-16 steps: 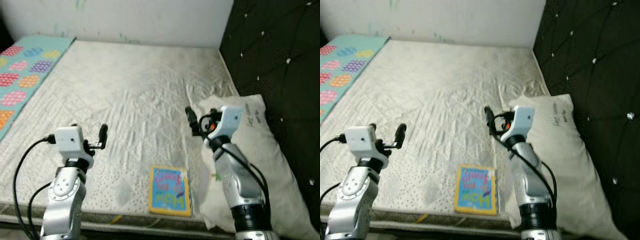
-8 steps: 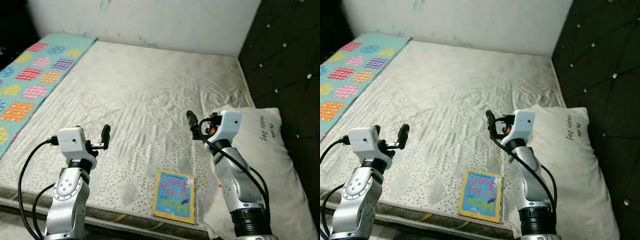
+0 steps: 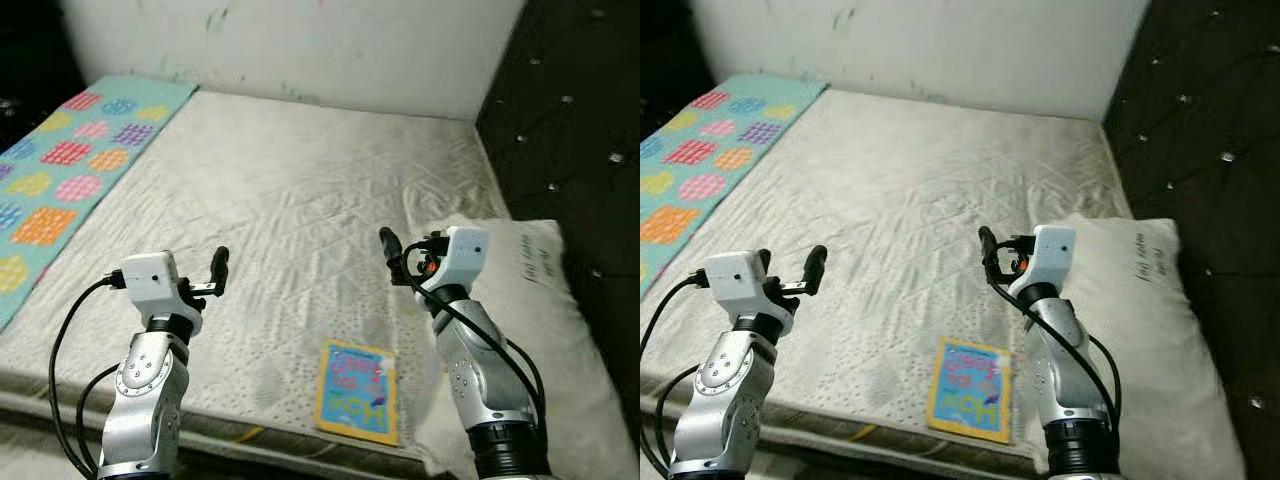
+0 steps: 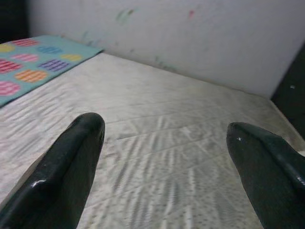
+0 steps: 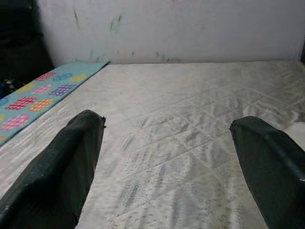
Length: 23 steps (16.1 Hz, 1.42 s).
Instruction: Clean up the room
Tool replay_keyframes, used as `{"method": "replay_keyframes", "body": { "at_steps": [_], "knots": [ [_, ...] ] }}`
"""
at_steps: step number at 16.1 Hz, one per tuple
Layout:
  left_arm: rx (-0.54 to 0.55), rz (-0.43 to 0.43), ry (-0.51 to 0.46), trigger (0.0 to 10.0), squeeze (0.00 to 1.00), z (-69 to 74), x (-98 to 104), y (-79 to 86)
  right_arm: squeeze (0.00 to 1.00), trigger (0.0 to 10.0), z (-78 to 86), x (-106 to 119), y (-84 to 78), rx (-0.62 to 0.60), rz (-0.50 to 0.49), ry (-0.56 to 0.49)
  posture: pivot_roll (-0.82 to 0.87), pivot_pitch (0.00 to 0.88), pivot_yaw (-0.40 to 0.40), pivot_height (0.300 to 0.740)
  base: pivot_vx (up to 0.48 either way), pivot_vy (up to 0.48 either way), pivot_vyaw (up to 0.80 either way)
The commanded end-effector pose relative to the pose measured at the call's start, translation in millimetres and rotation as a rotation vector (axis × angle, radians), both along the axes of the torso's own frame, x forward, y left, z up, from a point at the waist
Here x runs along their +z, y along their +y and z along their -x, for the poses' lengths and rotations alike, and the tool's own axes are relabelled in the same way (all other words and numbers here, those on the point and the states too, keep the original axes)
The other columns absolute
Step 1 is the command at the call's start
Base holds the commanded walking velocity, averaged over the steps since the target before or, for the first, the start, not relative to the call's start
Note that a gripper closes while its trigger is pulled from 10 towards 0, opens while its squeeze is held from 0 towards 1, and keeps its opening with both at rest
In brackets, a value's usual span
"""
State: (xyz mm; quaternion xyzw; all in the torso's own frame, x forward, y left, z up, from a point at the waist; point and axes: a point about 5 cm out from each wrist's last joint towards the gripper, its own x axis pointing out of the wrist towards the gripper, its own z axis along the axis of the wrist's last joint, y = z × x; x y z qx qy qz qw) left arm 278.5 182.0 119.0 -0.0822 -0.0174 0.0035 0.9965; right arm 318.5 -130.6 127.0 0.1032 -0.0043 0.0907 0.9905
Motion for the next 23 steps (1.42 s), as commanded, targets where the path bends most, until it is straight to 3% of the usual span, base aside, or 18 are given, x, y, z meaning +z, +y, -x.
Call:
{"method": "replay_keyframes", "body": {
  "at_steps": [1,4,10,23],
  "knots": [
    [0.011,0.002,0.018,10.0,0.0,0.5,-2.8,2.5,0.0,10.0,-1.0,4.1,1.6,0.006,0.011,-0.014,-0.05,0.0,-0.031,0.74,0.0,0.382,0.0],
    [0.012,0.006,0.022,10.0,0.0,1.4,-3.9,1.7,0.0,10.0,-0.6,3.7,-0.3,0.004,0.014,-0.011,-0.06,0.0,-0.034,0.74,0.0,0.396,0.0],
    [0.014,0.009,0.024,10.0,0.0,1.2,-3.8,1.3,0.0,10.0,0.5,2.8,0.1,0.01,0.019,-0.006,-0.06,0.0,-0.038,0.74,0.0,0.426,-0.59],
    [0.024,0.011,0.025,10.0,0.0,0.8,-4.2,1.7,0.0,10.0,0.6,1.6,2.4,0.031,0.041,-0.005,-0.06,0.0,-0.043,0.74,0.0,0.465,0.0]
  ]
}}
